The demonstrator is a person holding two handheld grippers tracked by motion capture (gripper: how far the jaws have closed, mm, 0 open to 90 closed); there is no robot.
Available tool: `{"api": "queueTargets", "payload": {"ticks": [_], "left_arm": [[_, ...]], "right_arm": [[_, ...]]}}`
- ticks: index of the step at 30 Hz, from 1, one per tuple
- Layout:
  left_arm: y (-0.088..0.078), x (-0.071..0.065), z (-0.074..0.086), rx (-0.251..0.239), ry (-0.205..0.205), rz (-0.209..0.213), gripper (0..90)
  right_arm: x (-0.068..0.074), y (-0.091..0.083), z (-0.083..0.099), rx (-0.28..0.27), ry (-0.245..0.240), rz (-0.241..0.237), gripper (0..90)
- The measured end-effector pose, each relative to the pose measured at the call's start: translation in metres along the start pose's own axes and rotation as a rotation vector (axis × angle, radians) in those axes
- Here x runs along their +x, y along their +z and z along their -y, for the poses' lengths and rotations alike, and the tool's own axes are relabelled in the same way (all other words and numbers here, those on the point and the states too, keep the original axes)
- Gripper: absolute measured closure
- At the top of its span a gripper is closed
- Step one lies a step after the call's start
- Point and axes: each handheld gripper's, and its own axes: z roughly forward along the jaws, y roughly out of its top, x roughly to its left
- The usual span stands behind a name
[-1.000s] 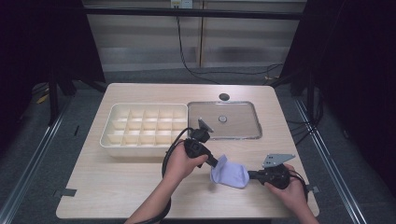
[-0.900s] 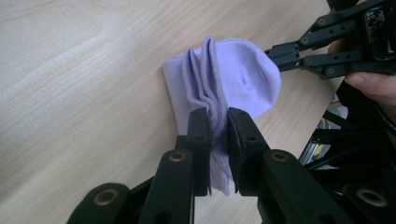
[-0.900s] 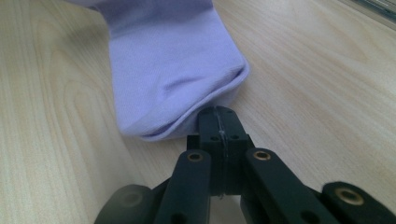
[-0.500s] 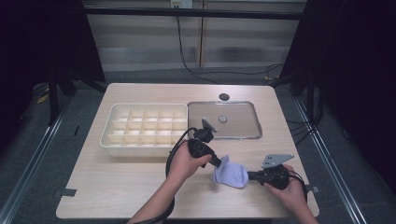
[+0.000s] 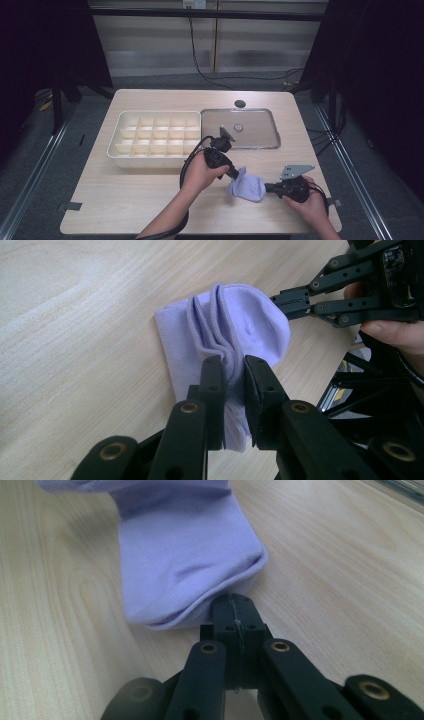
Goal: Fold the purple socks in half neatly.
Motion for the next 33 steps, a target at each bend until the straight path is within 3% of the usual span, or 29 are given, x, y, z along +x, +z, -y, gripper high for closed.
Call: {"api": "queueTargets", "payload": {"ticks": [6, 7, 12, 13, 16, 17, 18, 22, 27, 28, 30, 33], "left_arm": [[0.003, -0.006, -0.003, -0.014, -0.007, 0.011, 79.3], [0.002, -0.005, -0.004, 0.008, 0.018, 0.004, 79.3], [0.002, -0.008, -0.006, 0.010, 0.016, 0.001, 79.4], [0.001, -0.008, -0.007, 0.020, 0.034, 0.004, 79.4], [0.003, -0.011, -0.008, 0.009, 0.022, 0.006, 79.4], [0.002, -0.010, -0.009, 0.024, 0.039, 0.003, 79.4], [0.004, -0.012, -0.010, 0.010, 0.023, 0.006, 79.4], [0.005, -0.014, -0.012, 0.018, 0.036, 0.000, 79.5], [0.011, -0.018, -0.013, -0.004, 0.015, 0.011, 79.5], [0.010, -0.016, -0.014, 0.018, 0.037, 0.008, 79.5], [0.012, -0.017, -0.013, 0.005, 0.023, 0.017, 79.5], [0.009, -0.014, -0.012, 0.029, 0.043, 0.010, 79.5]], "right_arm": [[0.001, 0.000, -0.001, 0.001, -0.006, 0.001, 90.0], [0.001, 0.000, 0.000, 0.000, -0.008, 0.002, 90.0], [0.001, 0.000, 0.000, 0.001, 0.002, -0.001, 90.0], [0.001, 0.000, 0.000, 0.000, 0.004, -0.001, 90.0], [0.001, 0.000, 0.000, -0.002, 0.005, -0.002, 90.0], [0.001, 0.001, 0.000, -0.002, 0.003, -0.002, 90.0], [0.001, 0.000, 0.000, -0.002, 0.004, -0.002, 90.0], [0.000, 0.001, 0.001, -0.008, 0.006, -0.005, 90.0], [0.000, 0.001, 0.000, -0.006, 0.009, -0.006, 90.0], [0.001, 0.000, 0.000, -0.001, 0.010, -0.001, 90.0], [0.001, 0.000, 0.000, -0.002, 0.009, 0.000, 90.0], [0.001, 0.001, 0.001, -0.007, 0.015, -0.005, 90.0]]}}
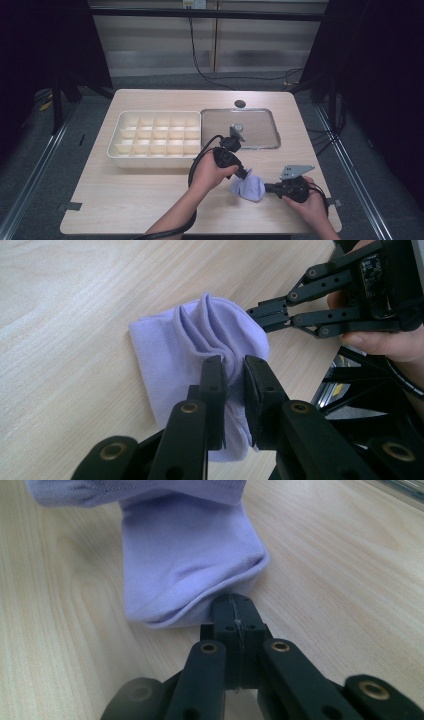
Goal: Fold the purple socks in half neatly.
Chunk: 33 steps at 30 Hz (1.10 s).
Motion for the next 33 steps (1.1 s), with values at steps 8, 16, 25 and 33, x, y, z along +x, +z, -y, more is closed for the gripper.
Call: {"api": "queueTargets", "payload": {"ticks": [8, 16, 25, 33], "left_arm": [[0.001, -0.002, 0.001, -0.018, -0.020, 0.004, 79.6], [0.004, -0.008, -0.002, -0.002, -0.001, -0.006, 81.0], [0.010, -0.008, -0.001, -0.005, 0.000, -0.007, 81.2], [0.015, -0.005, 0.000, -0.010, -0.003, -0.009, 81.2]], "right_arm": [[0.000, 0.002, -0.002, -0.005, -0.010, -0.002, 90.0], [0.002, 0.004, -0.002, -0.009, -0.003, -0.013, 90.0], [0.004, 0.007, -0.004, -0.013, -0.016, -0.017, 90.0], [0.004, 0.007, -0.004, -0.011, -0.020, -0.016, 90.0]]}}
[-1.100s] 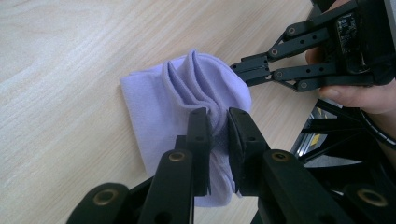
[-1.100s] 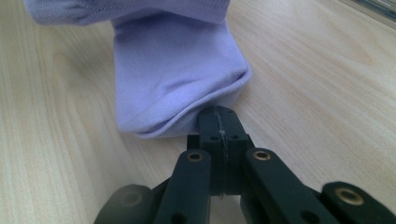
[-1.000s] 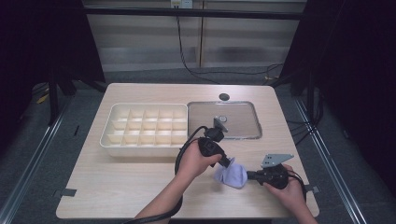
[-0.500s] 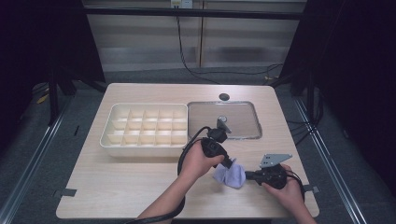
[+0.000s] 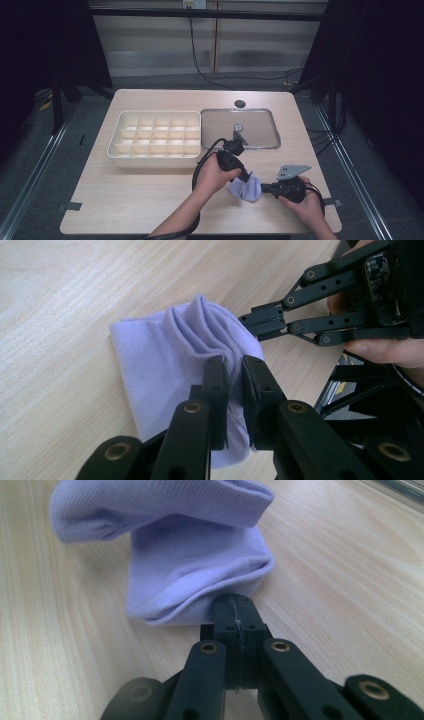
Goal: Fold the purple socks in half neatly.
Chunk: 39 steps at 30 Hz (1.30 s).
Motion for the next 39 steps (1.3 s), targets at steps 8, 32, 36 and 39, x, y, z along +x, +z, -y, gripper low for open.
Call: {"api": "queueTargets", "payload": {"ticks": [8, 32, 36, 39], "left_arm": [[0.001, -0.002, 0.004, -0.015, 0.005, 0.002, 81.2], [0.014, -0.002, 0.003, -0.015, 0.006, 0.002, 81.2], [0.015, -0.001, 0.004, -0.022, 0.002, 0.005, 81.2], [0.014, 0.000, 0.005, -0.021, 0.004, 0.003, 81.1]], "right_arm": [[0.001, 0.002, -0.001, -0.004, -0.005, -0.001, 90.0], [0.002, 0.004, -0.003, -0.005, -0.006, -0.013, 90.0], [0.002, 0.004, -0.003, -0.004, -0.008, -0.012, 90.0], [0.002, 0.005, -0.003, -0.005, -0.009, -0.012, 90.0]]}}
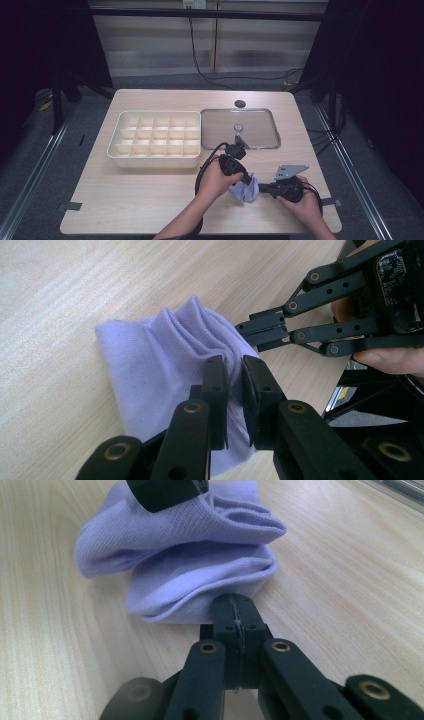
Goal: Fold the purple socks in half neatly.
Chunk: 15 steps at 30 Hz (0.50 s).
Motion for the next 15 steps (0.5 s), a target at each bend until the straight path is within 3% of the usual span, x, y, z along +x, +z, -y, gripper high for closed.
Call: {"api": "queueTargets", "payload": {"ticks": [3, 15], "left_arm": [[0.000, 0.000, 0.001, -0.017, -0.009, 0.007, 81.1], [0.011, 0.000, 0.004, -0.003, -0.002, 0.010, 81.0]], "right_arm": [[0.001, 0.000, 0.000, 0.002, -0.002, 0.002, 90.0], [0.002, 0.001, -0.001, 0.002, -0.005, 0.003, 90.0]]}}
